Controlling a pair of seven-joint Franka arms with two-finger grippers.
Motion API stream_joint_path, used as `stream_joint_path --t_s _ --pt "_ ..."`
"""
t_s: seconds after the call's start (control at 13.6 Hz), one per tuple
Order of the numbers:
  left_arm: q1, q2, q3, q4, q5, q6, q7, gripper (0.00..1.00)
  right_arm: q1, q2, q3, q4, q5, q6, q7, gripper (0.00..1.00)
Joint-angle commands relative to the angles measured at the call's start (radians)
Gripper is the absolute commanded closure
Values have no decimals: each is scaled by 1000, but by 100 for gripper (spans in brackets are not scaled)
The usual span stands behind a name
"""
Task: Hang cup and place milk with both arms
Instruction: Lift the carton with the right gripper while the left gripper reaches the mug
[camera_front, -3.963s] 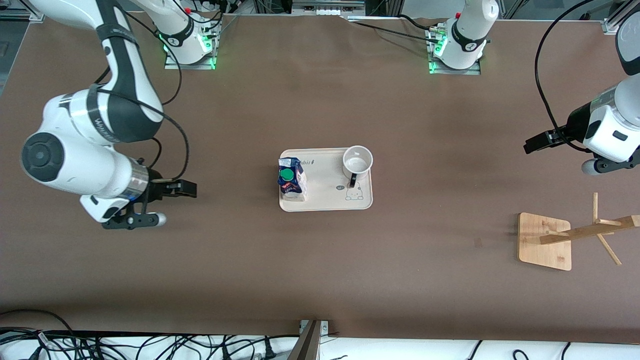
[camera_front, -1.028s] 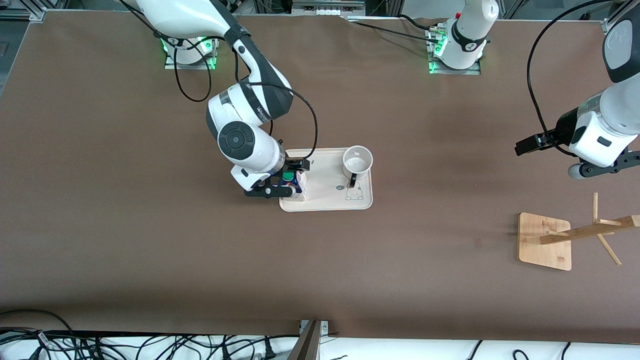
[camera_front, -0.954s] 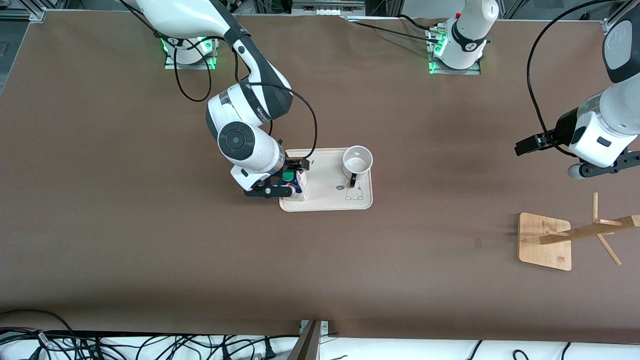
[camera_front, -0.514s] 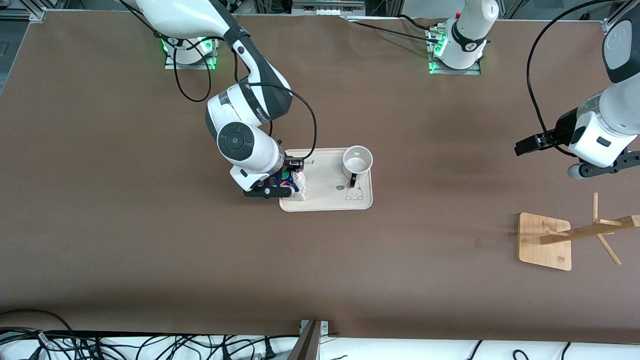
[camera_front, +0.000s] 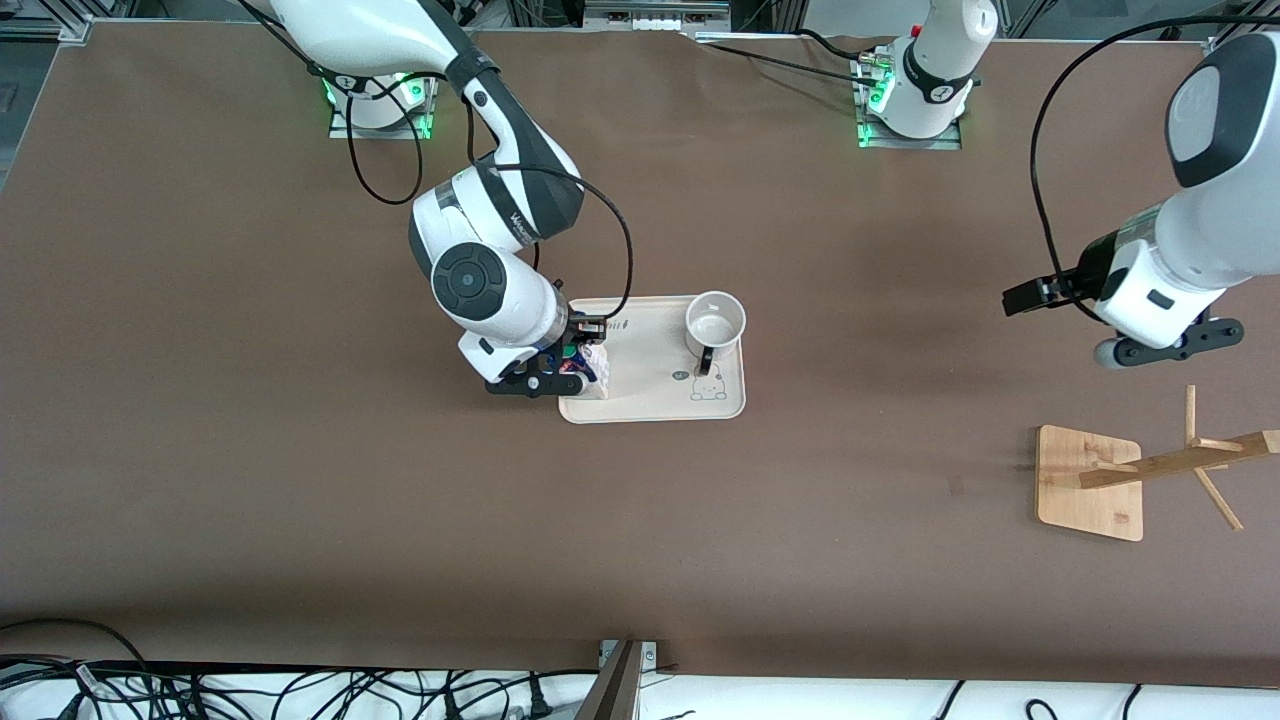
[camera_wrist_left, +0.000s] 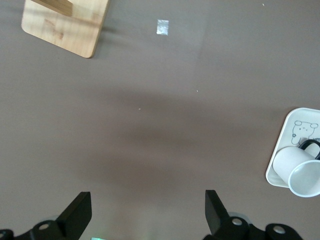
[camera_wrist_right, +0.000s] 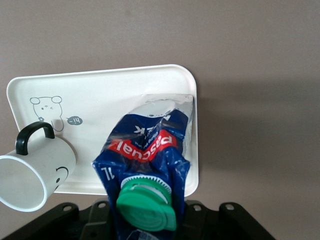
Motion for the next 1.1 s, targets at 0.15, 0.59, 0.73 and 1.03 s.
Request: stream_joint_path --t_s 0.15,0.59,0.73,1.03 --pt "-38 71 -20 53 13 -36 14 0 2 -137 -9 -10 -5 -98 -14 72" --pt "-210 215 -20 65 4 80 -2 0 0 -268 -168 -4 -68 -273 -17 71" --pt "-280 252 -20 67 -1 111 -20 0 0 -276 -256 -4 -67 -333 -32 70" --pt "-416 308 -20 67 4 261 -149 0 -1 -329 -406 -4 -67 -449 -201 68"
